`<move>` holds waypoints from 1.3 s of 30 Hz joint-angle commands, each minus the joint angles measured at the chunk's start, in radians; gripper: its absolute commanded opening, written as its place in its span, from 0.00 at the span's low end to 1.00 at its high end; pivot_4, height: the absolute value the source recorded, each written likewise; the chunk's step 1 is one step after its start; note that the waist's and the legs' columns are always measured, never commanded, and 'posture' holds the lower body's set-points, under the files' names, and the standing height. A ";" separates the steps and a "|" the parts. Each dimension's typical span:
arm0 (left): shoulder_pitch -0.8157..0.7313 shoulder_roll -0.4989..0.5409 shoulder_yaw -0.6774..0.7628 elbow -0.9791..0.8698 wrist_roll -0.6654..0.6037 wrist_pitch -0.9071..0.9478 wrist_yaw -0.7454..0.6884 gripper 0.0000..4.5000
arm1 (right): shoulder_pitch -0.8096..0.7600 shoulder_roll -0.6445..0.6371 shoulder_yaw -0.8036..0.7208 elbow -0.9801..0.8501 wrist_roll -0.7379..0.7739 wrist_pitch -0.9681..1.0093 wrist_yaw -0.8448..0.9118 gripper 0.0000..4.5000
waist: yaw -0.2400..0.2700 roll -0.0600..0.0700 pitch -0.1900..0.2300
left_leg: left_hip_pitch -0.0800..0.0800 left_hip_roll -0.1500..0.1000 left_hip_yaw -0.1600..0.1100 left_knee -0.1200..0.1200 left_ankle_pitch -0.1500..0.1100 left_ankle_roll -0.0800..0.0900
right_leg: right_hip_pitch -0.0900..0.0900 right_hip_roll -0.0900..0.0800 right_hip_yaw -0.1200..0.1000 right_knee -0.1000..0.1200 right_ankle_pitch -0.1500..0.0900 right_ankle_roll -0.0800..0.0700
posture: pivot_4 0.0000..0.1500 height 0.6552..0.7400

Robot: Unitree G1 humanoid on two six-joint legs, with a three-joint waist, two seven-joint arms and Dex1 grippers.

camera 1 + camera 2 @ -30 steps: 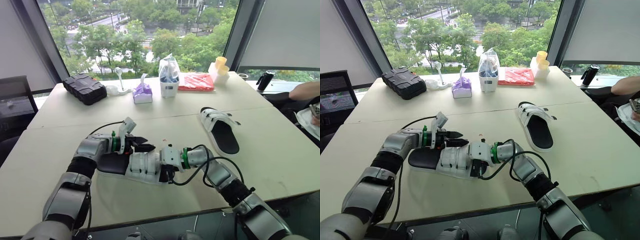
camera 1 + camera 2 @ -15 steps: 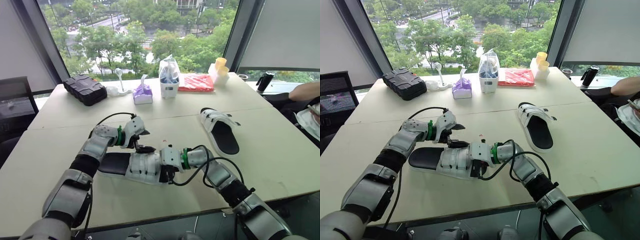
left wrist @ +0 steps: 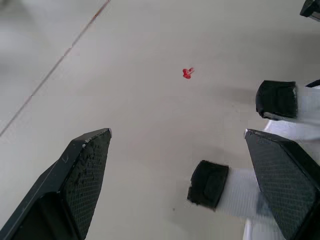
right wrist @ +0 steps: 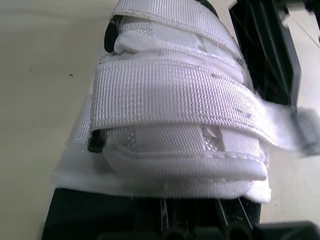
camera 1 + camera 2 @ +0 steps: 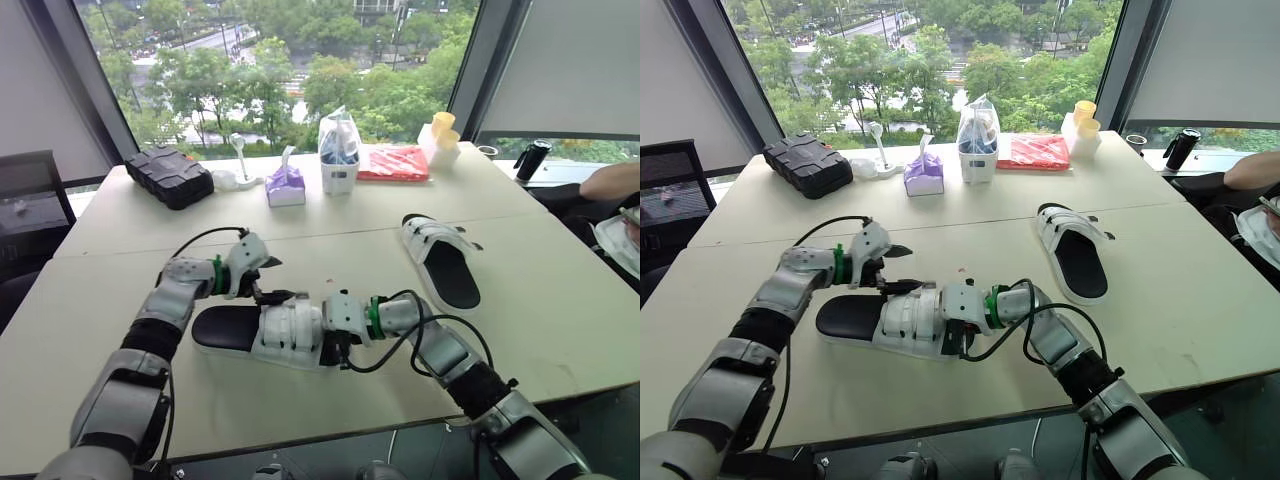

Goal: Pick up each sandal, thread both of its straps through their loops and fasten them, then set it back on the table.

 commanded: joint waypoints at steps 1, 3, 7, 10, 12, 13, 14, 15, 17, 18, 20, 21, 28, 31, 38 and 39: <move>0.051 0.050 0.076 -0.062 -0.049 -0.097 -0.021 0.98 | 0.045 -0.066 -0.051 -0.123 0.037 0.131 0.034 0.00 | 0.000 -0.001 0.001 | 0.000 0.000 0.000 0.000 0.000 0.000 | 0.000 -0.001 0.000 0.000 0.000 0.000 | 1.00 1.00; 0.090 0.075 0.096 -0.080 -0.059 -0.156 -0.038 0.98 | 0.060 -0.095 -0.076 -0.200 0.065 0.192 0.041 0.00 | 0.000 -0.001 0.002 | -0.001 -0.001 0.000 0.000 0.000 0.000 | 0.000 -0.001 0.000 -0.001 0.000 0.000 | 1.00 1.00; 0.155 0.111 0.130 -0.109 -0.086 -0.303 -0.092 0.98 | 0.095 -0.160 -0.133 -0.330 0.112 0.295 0.048 0.00 | 0.000 -0.002 0.006 | -0.001 0.000 0.000 0.000 0.000 0.000 | -0.001 -0.004 0.000 -0.001 0.000 0.000 | 1.00 1.00; 0.172 0.122 0.129 -0.104 -0.084 -0.388 -0.109 0.98 | 0.109 -0.187 -0.159 -0.385 0.136 0.343 0.046 0.00 | 0.000 -0.002 0.007 | -0.002 0.000 0.000 -0.001 0.000 0.000 | -0.002 -0.005 0.000 -0.001 0.000 -0.001 | 1.00 1.00; 0.182 0.134 0.123 -0.091 -0.068 -0.497 -0.124 0.98 | 0.120 -0.222 -0.215 -0.456 0.192 0.419 0.053 0.00 | 0.000 -0.003 0.008 | -0.002 0.000 0.000 -0.001 0.000 0.000 | -0.002 -0.005 0.000 -0.001 0.000 -0.001 | 1.00 1.00; 0.187 0.139 0.115 -0.084 -0.059 -0.569 -0.136 0.98 | 0.126 -0.242 -0.249 -0.494 0.222 0.457 0.057 0.00 | 0.000 -0.002 0.008 | -0.003 0.000 0.000 -0.001 0.000 0.000 | -0.003 -0.005 0.000 -0.001 0.000 -0.001 | 1.00 1.00; 0.190 0.141 0.107 -0.081 -0.057 -0.623 -0.148 0.98 | 0.128 -0.256 -0.284 -0.529 0.256 0.496 0.054 0.00 | 0.000 -0.002 0.008 | -0.004 0.000 0.000 -0.001 0.000 0.000 | -0.004 -0.005 0.000 -0.001 0.000 -0.001 | 1.00 1.00; 0.187 0.145 0.089 -0.065 -0.036 -0.708 -0.158 0.98 | 0.123 -0.268 -0.323 -0.564 0.294 0.539 0.048 0.00 | 0.000 -0.002 0.008 | -0.005 0.000 0.000 -0.001 0.000 0.000 | -0.005 -0.005 0.000 -0.002 0.000 -0.001 | 1.00 1.00; 0.173 0.146 0.063 -0.026 -0.015 -0.828 -0.170 0.98 | 0.114 -0.287 -0.369 -0.608 0.343 0.595 0.034 0.00 | 0.001 -0.002 0.008 | -0.009 0.000 0.001 0.000 0.000 0.000 | -0.009 -0.006 0.000 -0.002 0.001 -0.001 | 1.00 1.00; 0.159 0.143 0.052 0.007 -0.004 -0.892 -0.171 0.98 | 0.111 -0.297 -0.384 -0.622 0.351 0.608 0.026 0.00 | 0.001 -0.002 0.008 | -0.010 0.000 0.001 0.000 0.000 0.000 | -0.010 -0.006 0.000 -0.001 0.001 -0.001 | 1.00 1.00; 0.133 0.138 0.038 0.065 0.008 -0.975 -0.164 0.98 | 0.107 -0.312 -0.397 -0.637 0.361 0.622 0.013 0.00 | 0.001 -0.002 0.008 | -0.014 0.000 0.001 0.001 0.000 0.000 | -0.015 -0.005 0.000 -0.001 0.001 -0.002 | 1.00 1.00; 0.120 0.135 0.031 0.090 0.008 -1.016 -0.163 0.98 | 0.105 -0.318 -0.402 -0.645 0.369 0.630 0.006 0.00 | 0.001 -0.003 0.008 | -0.015 0.000 0.001 0.001 0.000 0.000 | -0.015 -0.005 0.000 0.000 0.002 -0.002 | 1.00 1.00; 0.024 0.081 -0.029 0.238 0.035 -1.303 -0.113 0.98 | 0.066 -0.339 -0.443 -0.678 0.422 0.679 -0.047 0.00 | 0.002 -0.003 0.008 | -0.017 0.000 0.002 0.009 -0.001 0.002 | -0.015 -0.005 -0.001 0.001 0.002 -0.001 | 1.00 1.00; -0.015 0.067 -0.078 0.307 0.056 -1.485 -0.070 0.98 | 0.060 -0.355 -0.438 -0.681 0.426 0.681 -0.061 0.00 | 0.002 -0.003 0.008 | -0.017 0.000 0.002 0.012 -0.001 0.003 | -0.014 -0.005 -0.002 0.002 0.003 0.000 | 1.00 1.00; -0.108 0.042 -0.164 0.440 0.193 -1.629 0.056 0.98 | 0.067 -0.394 -0.412 -0.666 0.409 0.648 -0.067 0.00 | 0.002 -0.003 0.008 | -0.018 0.000 0.003 0.013 -0.002 0.003 | -0.014 -0.003 -0.002 0.003 0.004 0.002 | 1.00 1.00; -0.117 0.038 -0.171 0.444 0.219 -1.629 0.076 0.98 | 0.068 -0.398 -0.412 -0.667 0.408 0.646 -0.070 0.00 | 0.002 -0.003 0.008 | -0.018 0.000 0.003 0.013 -0.002 0.004 | -0.014 -0.002 -0.002 0.003 0.004 0.002 | 1.00 1.00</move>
